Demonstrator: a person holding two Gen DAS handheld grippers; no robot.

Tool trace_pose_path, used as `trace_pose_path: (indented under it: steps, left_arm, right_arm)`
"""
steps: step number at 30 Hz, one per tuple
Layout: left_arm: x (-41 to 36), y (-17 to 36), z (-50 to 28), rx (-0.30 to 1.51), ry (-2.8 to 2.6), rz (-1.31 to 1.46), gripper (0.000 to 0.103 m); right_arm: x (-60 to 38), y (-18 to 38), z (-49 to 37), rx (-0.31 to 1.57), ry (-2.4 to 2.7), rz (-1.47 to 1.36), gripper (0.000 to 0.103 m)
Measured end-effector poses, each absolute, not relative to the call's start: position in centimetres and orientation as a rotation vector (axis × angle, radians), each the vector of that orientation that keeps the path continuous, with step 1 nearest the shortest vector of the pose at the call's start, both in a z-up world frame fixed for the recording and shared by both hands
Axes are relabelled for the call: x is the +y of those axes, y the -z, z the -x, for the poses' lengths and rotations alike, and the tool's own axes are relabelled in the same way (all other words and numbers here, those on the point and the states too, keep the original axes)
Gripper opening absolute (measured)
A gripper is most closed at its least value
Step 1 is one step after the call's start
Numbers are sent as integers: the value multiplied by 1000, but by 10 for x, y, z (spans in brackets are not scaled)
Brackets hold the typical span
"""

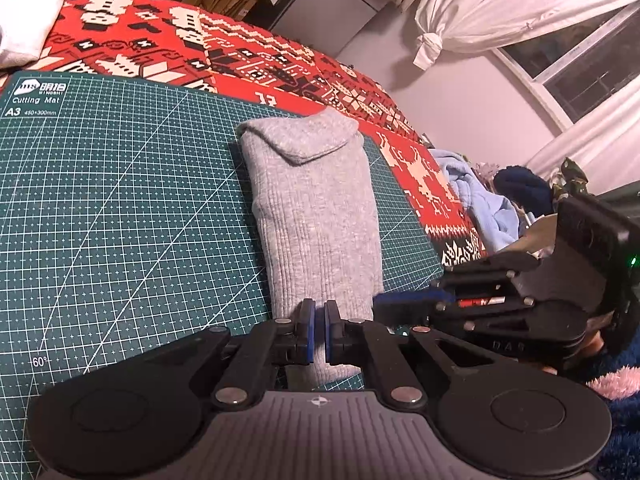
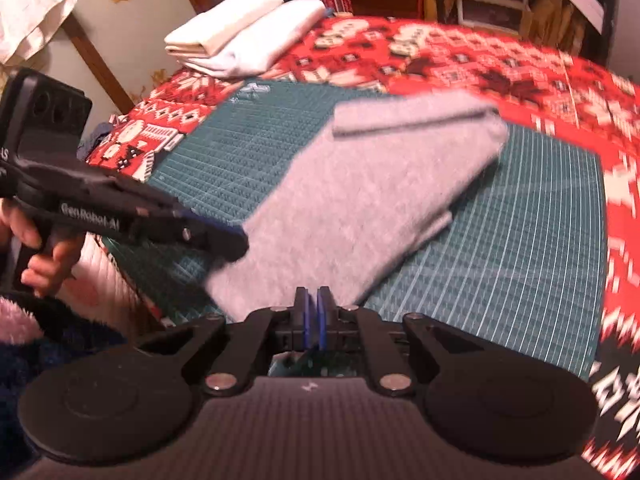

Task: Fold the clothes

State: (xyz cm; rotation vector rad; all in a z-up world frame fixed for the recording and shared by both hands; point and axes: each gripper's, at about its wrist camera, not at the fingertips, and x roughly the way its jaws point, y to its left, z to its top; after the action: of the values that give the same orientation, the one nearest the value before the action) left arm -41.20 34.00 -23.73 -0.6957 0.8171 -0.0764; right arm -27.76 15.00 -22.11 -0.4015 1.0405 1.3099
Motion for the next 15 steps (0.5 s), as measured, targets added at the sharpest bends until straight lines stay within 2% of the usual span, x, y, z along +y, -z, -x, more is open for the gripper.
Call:
trace_pose_path:
  steps: [9,15]
  left_arm:
    - [336,232,421,870,49,615,6]
    - [336,228,429,889,-19,568,7]
  right_arm:
    - [132,222,270,1099,-1260,363,7]
    - [116,221,242,1133,-1172,202,8]
